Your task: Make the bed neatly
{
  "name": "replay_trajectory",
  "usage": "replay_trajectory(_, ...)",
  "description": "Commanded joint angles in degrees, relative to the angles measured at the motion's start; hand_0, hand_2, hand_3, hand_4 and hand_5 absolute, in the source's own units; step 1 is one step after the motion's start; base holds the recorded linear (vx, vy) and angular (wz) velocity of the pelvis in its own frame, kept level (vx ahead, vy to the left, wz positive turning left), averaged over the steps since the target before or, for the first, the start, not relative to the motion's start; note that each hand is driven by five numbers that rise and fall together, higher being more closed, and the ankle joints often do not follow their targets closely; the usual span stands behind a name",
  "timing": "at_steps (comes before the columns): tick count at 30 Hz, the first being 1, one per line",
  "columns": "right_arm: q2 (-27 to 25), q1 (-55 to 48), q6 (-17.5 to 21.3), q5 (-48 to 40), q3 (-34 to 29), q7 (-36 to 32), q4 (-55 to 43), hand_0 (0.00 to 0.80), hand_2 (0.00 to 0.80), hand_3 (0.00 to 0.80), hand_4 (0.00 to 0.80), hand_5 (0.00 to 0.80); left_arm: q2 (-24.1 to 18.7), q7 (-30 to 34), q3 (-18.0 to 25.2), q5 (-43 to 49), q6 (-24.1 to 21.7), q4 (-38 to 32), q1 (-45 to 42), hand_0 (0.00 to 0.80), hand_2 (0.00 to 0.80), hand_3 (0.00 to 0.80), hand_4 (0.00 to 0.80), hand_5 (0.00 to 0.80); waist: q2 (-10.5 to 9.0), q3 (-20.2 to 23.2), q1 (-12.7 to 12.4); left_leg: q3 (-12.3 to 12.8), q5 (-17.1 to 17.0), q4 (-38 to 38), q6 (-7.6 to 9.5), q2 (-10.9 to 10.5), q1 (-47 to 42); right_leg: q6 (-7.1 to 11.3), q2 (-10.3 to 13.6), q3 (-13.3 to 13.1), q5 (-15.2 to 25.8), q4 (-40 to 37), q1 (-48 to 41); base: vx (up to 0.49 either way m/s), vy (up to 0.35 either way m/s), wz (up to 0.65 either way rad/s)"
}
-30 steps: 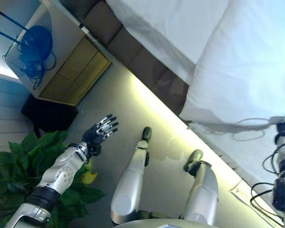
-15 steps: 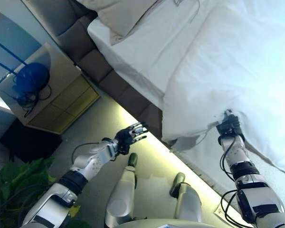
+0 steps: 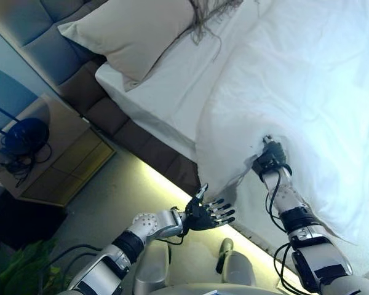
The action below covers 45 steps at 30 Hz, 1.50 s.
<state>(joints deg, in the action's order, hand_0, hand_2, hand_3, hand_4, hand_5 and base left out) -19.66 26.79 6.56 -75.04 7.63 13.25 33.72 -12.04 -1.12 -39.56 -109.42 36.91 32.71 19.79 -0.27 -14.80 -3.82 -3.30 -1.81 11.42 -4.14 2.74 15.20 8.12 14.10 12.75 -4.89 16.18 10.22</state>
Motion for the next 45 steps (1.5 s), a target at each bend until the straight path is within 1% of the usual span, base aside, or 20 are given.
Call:
replay_trajectory(1,0.6,2.7,3.8,-1.4,0.3,-0.7,-8.8,0.8,0.8,0.8,0.8,0.8,4.2,0.5,-2.7,-3.6,1.6,1.7,0.3,0.0,0.0,0.0,0.0,0.0,-3.25,2.5,-0.1,-0.4,5.9,5.8,0.33,4.2,-0.9,4.2,4.0,-3.5,11.9,-6.8,1.4,-0.083,-0.139,0.01)
replay_trajectory(3,1.2,3.1,4.1,-0.7,0.8,-0.4,-10.3,0.8,0.8,0.8,0.8,0.8,5.8,1.1,-3.1,-3.6,1.2,2.5,1.9,0.0,0.0,0.0,0.0,0.0,-3.82,1.7,0.4,-0.5,5.8,6.8,0.26,4.4,0.5,4.15,4.0,-3.3,11.9,-6.1,2.4,-0.113,-0.1,0.01)
replay_trajectory(7,2.5,4.5,4.2,0.5,2.4,0.0,-11.4,0.8,0.8,0.8,0.8,0.8,8.5,1.8,-4.6,-3.6,-1.2,1.8,4.2,0.0,0.0,0.0,0.0,0.0,-4.1,0.6,1.3,-0.5,5.6,7.8,-0.09,4.8,2.0,4.06,3.7,-3.9,12.6,-6.1,3.8,-0.094,-0.048,-0.01)
replay_trajectory(9,2.9,5.4,3.6,0.6,3.1,-0.1,-11.6,0.8,0.8,0.8,0.8,0.8,9.8,0.4,-5.6,-3.6,-2.1,1.6,4.6,0.0,0.0,0.0,0.0,0.0,-4.01,0.2,1.6,-0.3,5.6,8.0,-0.33,5.2,2.2,4.02,3.4,-4.2,12.7,-6.0,4.1,-0.05,0.003,-0.05)
replay_trajectory(11,3.0,6.0,2.7,1.0,3.4,0.7,-12.6,0.8,0.8,0.8,0.8,0.8,10.7,-1.1,-6.4,-3.6,-2.9,2.6,4.4,0.0,0.0,0.0,0.0,0.0,-4.06,0.3,2.0,-0.3,4.9,7.6,-0.33,4.9,2.6,4.0,3.6,-4.5,12.9,-5.8,4.9,-0.014,0.024,-0.1)
replay_trajectory(13,3.1,6.5,1.6,2.7,3.6,2.9,-14.9,0.8,0.8,0.8,0.8,0.8,11.7,-2.3,-6.7,-3.6,-3.6,3.8,4.3,0.0,0.0,0.0,0.0,0.0,-3.94,0.2,2.2,-0.1,4.9,7.4,-0.37,5.0,2.4,3.87,3.6,-4.8,12.5,-5.2,5.2,0.019,0.022,-0.07)
replay_trajectory(16,3.5,6.6,1.2,4.1,4.2,4.4,-17.5,0.8,0.8,0.8,0.8,0.8,12.6,-2.8,-6.8,-3.6,-5.4,4.9,4.6,0.0,0.0,0.0,0.0,0.0,-3.97,0.2,2.5,0.0,4.5,7.0,-0.39,4.9,2.5,3.82,3.7,-5.0,12.6,-5.2,5.7,0.004,0.006,-0.01)
replay_trajectory(19,4.8,7.2,1.0,5.2,5.4,6.7,-20.2,0.8,0.8,0.8,0.8,0.8,14.5,-1.3,-5.9,-3.6,-7.1,6.1,5.9,0.0,0.0,0.0,0.0,0.0,-3.89,0.5,3.0,0.4,4.3,6.9,-0.47,4.9,2.6,3.85,3.9,-5.4,12.5,-5.1,6.0,0.0,0.0,0.0)
replay_trajectory(23,6.3,7.5,1.2,6.1,7.0,7.5,-20.6,0.8,0.8,0.8,0.8,0.8,16.8,-0.9,-5.7,-3.6,-8.9,5.9,7.5,0.0,0.0,0.0,0.0,0.0,-3.64,1.1,3.6,0.9,4.1,6.8,-0.54,4.9,2.3,3.83,3.9,-5.9,12.4,-4.8,6.1,0.034,0.039,-0.09)
replay_trajectory(25,6.9,7.3,0.5,7.1,7.5,7.3,-21.3,0.8,0.8,0.8,0.8,0.8,18.5,-2.7,-5.4,-3.6,-11.6,6.3,8.3,0.0,0.0,0.0,0.0,0.0,-3.43,1.5,4.1,1.2,3.6,5.9,-0.51,4.8,1.6,3.72,3.8,-6.4,12.1,-4.5,6.0,0.064,0.06,-0.15)
replay_trajectory(27,7.2,7.2,-0.4,8.1,7.8,7.8,-22.5,0.8,0.8,0.8,0.8,0.8,19.4,-3.9,-4.4,-3.6,-13.7,6.8,9.2,0.0,0.0,0.0,0.0,0.0,-3.31,1.9,4.6,1.6,3.1,4.9,-0.45,4.6,1.1,3.69,3.8,-6.8,12.0,-4.4,6.1,0.049,0.059,-0.09)
replay_trajectory(28,7.2,7.2,-0.7,8.2,7.8,7.9,-22.7,0.8,0.8,0.8,0.8,0.8,19.5,-4.2,-4.1,-3.6,-14.0,7.0,9.5,0.0,0.0,0.0,0.0,0.0,-3.28,2.0,4.6,1.6,2.9,4.7,-0.45,4.6,1.0,3.68,3.8,-6.9,12.0,-4.4,6.2,0.032,0.07,-0.08)
replay_trajectory(31,7.8,7.7,-2.2,10.0,8.7,8.5,-24.4,0.8,0.8,0.8,0.8,0.8,20.8,-5.2,-1.6,-3.6,-17.1,8.9,12.2,0.0,0.0,0.0,0.0,0.0,-2.77,2.3,5.5,2.5,1.8,2.9,-0.37,4.5,0.5,3.49,3.9,-7.7,11.9,-3.9,6.9,0.008,0.088,-0.13)
replay_trajectory(34,7.8,8.7,-3.7,10.6,9.9,8.7,-25.7,0.8,0.8,0.8,0.8,0.8,21.2,-5.2,1.2,-3.6,-19.7,10.7,14.4,0.0,0.0,0.0,0.0,0.0,-2.18,2.6,6.6,3.6,0.9,1.8,-0.47,4.8,0.2,3.31,3.6,-8.5,11.8,-3.6,7.6,-0.003,0.096,-0.11)
replay_trajectory(35,7.8,8.9,-4.1,10.4,10.5,8.6,-26.1,0.8,0.8,0.8,0.8,0.8,21.1,-5.0,2.4,-3.6,-20.9,11.3,14.9,0.0,0.0,0.0,0.0,0.0,-1.95,2.7,7.0,3.9,0.6,1.7,-0.58,5.0,0.2,3.24,3.5,-8.9,11.7,-3.5,7.8,0.018,0.088,-0.16)
replay_trajectory(39,7.6,9.2,-5.5,9.6,11.6,8.3,-27.0,0.8,0.8,0.8,0.8,0.8,20.2,-4.8,5.5,-3.6,-21.9,12.7,16.6,0.0,0.0,0.0,0.0,0.0,-1.08,3.3,8.3,5.0,0.0,1.0,-0.94,5.5,-0.6,3.04,3.1,-9.7,11.5,-3.3,7.9,0.046,0.091,-0.18)
replay_trajectory(42,7.1,9.6,-6.9,9.6,12.5,8.1,-27.8,0.8,0.8,0.8,0.8,0.8,19.4,-4.8,7.5,-3.6,-23.7,13.7,17.8,0.0,0.0,0.0,0.0,0.0,-0.43,3.9,9.2,6.1,-0.7,-0.5,-1.24,5.9,-1.6,2.93,2.9,-10.1,11.3,-3.6,7.6,0.055,0.091,-0.15)
replay_trajectory(45,6.5,10.3,-7.7,9.7,13.0,7.8,-27.9,0.8,0.8,0.8,0.8,0.8,18.5,-4.7,9.9,-3.6,-26.8,15.4,18.9,0.0,0.0,0.0,0.0,0.0,0.08,4.3,10.0,7.2,-1.3,-1.2,-1.47,6.3,-2.1,2.84,2.7,-10.5,11.3,-3.8,7.8,0.022,0.087,-0.14)
